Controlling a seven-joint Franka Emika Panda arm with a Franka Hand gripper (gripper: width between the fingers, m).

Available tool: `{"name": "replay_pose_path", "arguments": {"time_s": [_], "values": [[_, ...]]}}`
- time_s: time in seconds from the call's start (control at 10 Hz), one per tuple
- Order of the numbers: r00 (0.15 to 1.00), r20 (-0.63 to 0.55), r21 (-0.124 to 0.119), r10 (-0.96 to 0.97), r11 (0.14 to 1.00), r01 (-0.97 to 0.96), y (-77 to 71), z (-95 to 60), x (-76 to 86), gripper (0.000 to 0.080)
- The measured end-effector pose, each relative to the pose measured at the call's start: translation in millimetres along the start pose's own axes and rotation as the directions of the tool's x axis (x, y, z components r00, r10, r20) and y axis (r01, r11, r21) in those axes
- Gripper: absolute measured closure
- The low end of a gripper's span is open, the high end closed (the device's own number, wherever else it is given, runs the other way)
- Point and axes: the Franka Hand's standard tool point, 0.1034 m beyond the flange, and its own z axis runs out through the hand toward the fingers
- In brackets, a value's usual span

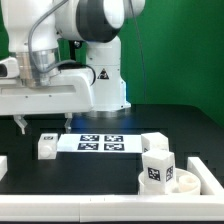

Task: Assemble stool

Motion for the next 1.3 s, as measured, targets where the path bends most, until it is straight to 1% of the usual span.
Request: {"name": "replay_pose_path", "arguments": {"time_s": [0.1,0.2,0.3,0.4,0.5,0.6,0.7,0.8,0.9,1.0,1.1,1.2,1.3], "values": [[1.000,0.002,-0.023,0.009,1.000,-0.009,4.4,11.3,-12.0,0.0150],[1.000,0.010,-0.047,0.011,0.999,-0.011,5.2,23.7,-22.5,0.0150],[1.000,0.020,-0.059,0.001,0.998,0.000,3.9,31.8,-26.2,0.0150],[0.999,0.032,-0.066,0.003,0.998,-0.001,4.4,37.8,-29.1,0.0150],[0.999,0.036,-0.068,0.006,0.998,-0.003,5.0,39.5,-30.3,0.0150],[0.999,0.036,-0.068,0.006,0.998,-0.003,5.1,39.4,-30.2,0.0198],[0.999,0.037,-0.069,0.006,0.998,-0.003,5.2,39.7,-30.5,0.0198],[0.999,0.037,-0.069,0.006,0.998,-0.003,5.2,39.9,-30.6,0.0376],[0.999,0.038,-0.069,0.003,0.998,0.000,5.3,40.0,-30.7,0.0376],[0.999,0.038,-0.068,-0.012,0.998,0.015,3.8,39.6,-30.0,0.0470],[0.999,0.026,-0.060,-0.043,0.997,0.044,-10.2,35.2,-24.1,0.0470],[0.982,0.019,-0.062,-0.185,0.981,0.186,-27.1,32.0,-19.2,0.0470],[0.951,0.028,-0.062,-0.308,0.949,0.310,-37.5,32.1,-18.4,0.0470]]}}
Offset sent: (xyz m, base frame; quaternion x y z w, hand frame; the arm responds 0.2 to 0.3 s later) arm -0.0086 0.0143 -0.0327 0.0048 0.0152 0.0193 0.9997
